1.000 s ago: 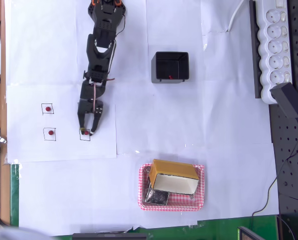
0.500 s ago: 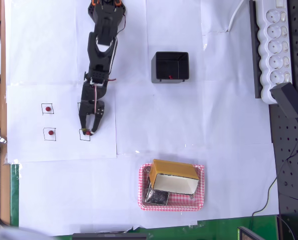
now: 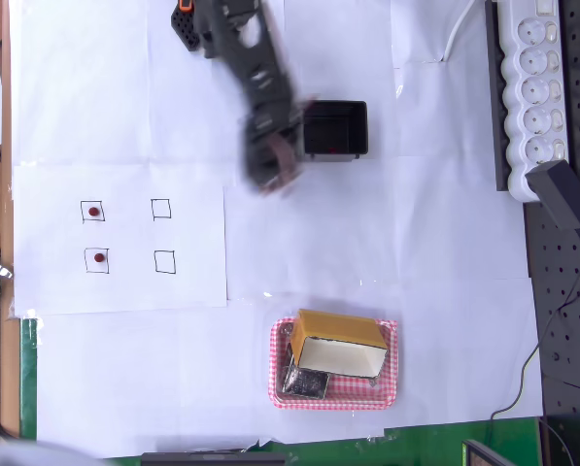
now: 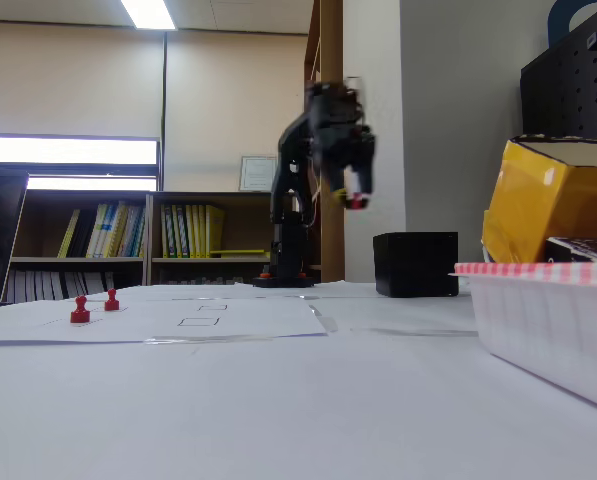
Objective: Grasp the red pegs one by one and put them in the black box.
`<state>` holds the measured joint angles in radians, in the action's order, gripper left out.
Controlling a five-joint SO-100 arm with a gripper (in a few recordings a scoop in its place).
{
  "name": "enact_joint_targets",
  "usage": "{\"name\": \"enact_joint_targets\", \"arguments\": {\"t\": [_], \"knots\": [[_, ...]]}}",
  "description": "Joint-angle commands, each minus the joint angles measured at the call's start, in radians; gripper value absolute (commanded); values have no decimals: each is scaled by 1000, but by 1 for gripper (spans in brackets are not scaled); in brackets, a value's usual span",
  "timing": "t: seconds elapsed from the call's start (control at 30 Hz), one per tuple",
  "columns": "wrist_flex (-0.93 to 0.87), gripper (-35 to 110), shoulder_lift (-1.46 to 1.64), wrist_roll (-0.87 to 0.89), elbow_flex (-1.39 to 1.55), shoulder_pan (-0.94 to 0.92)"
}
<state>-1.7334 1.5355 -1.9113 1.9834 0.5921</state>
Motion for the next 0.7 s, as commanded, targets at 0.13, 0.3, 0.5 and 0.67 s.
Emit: {"name": "enact_joint_targets", "arguments": {"t": [0.13, 0.3, 0.5, 0.67], "knots": [[38, 0, 91, -158, 101, 291], [212, 0, 176, -155, -31, 285], [318, 4, 278, -123, -104, 258], [262, 19, 299, -64, -64, 238]]}}
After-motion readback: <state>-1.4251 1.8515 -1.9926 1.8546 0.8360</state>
